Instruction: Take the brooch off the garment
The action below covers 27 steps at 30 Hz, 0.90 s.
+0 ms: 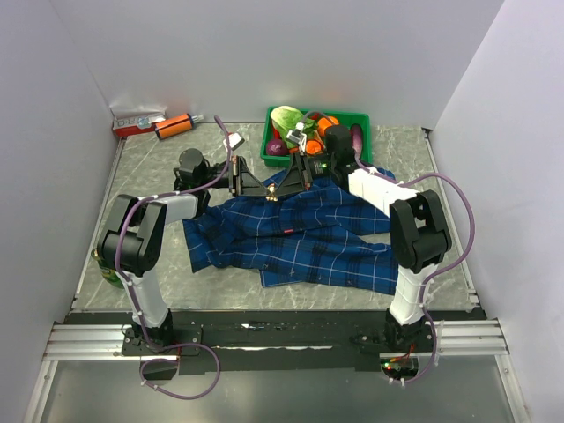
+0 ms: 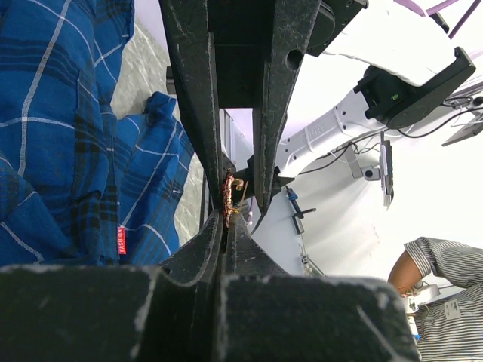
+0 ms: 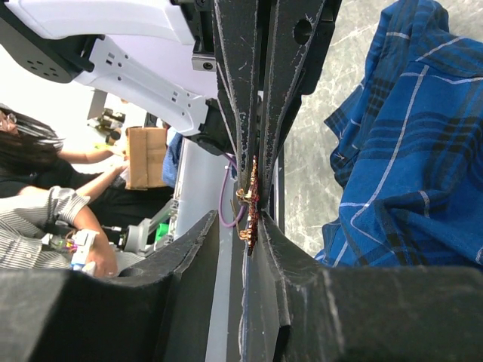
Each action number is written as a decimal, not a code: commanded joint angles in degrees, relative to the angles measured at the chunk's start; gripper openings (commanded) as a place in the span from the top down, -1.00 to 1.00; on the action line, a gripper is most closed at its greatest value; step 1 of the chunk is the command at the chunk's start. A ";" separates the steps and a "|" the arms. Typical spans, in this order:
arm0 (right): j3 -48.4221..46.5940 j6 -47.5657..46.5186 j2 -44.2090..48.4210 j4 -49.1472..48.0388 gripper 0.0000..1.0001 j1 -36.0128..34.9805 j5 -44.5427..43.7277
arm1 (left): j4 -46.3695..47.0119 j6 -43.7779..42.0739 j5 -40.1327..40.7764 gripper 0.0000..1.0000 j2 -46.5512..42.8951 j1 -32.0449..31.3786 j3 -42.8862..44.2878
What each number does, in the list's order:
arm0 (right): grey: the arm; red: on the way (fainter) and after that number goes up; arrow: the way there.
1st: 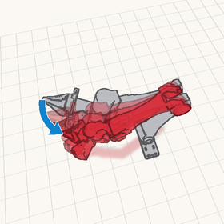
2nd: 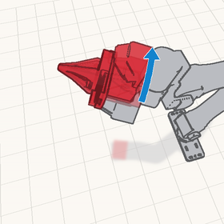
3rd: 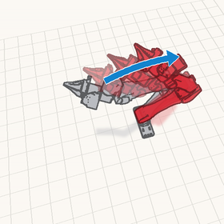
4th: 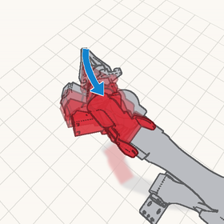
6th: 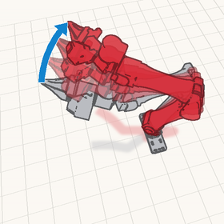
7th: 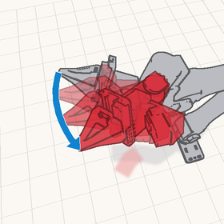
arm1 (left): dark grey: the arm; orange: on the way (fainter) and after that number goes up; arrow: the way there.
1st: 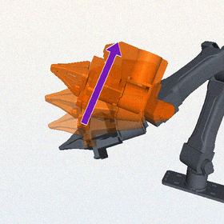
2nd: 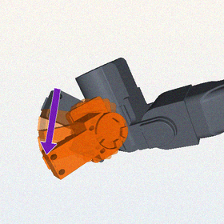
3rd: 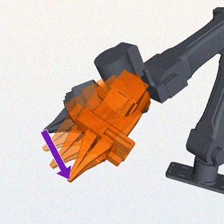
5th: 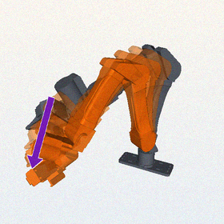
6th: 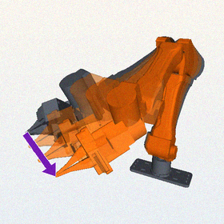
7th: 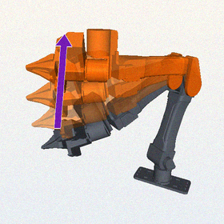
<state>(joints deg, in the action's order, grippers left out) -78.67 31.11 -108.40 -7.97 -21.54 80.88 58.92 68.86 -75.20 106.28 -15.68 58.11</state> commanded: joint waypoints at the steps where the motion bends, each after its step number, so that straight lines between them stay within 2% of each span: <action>1: -1.04 0.27 2.32 -2.76 0.33 -0.78 2.09 | 0.50 -1.36 -1.00 0.98 -0.55 -0.40 1.13; 4: -1.48 -0.61 2.23 -1.53 0.24 -0.96 1.91 | -0.03 -1.62 -1.09 0.98 -0.46 -0.58 1.22; 13: -3.07 -4.83 1.96 4.01 0.28 -1.66 1.30 | -0.64 -2.33 -1.27 0.98 -0.46 -0.58 1.57; 18: -0.52 1.48 2.40 -5.37 0.22 -1.23 4.19 | -1.08 -2.59 -1.53 0.98 -0.55 -0.58 1.57; 22: 1.15 6.58 2.32 -11.80 0.28 -0.87 5.34 | -0.47 -2.33 -1.53 0.98 -0.20 -0.49 1.92; 27: 1.42 8.43 2.05 -14.51 0.37 -0.96 5.60 | 0.15 -1.80 -1.62 0.98 0.07 -0.40 2.36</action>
<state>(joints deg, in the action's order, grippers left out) -76.99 35.68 -108.40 -13.96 -21.98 82.35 57.58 68.29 -76.95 106.28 -15.84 58.78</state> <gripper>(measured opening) 0.339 0.031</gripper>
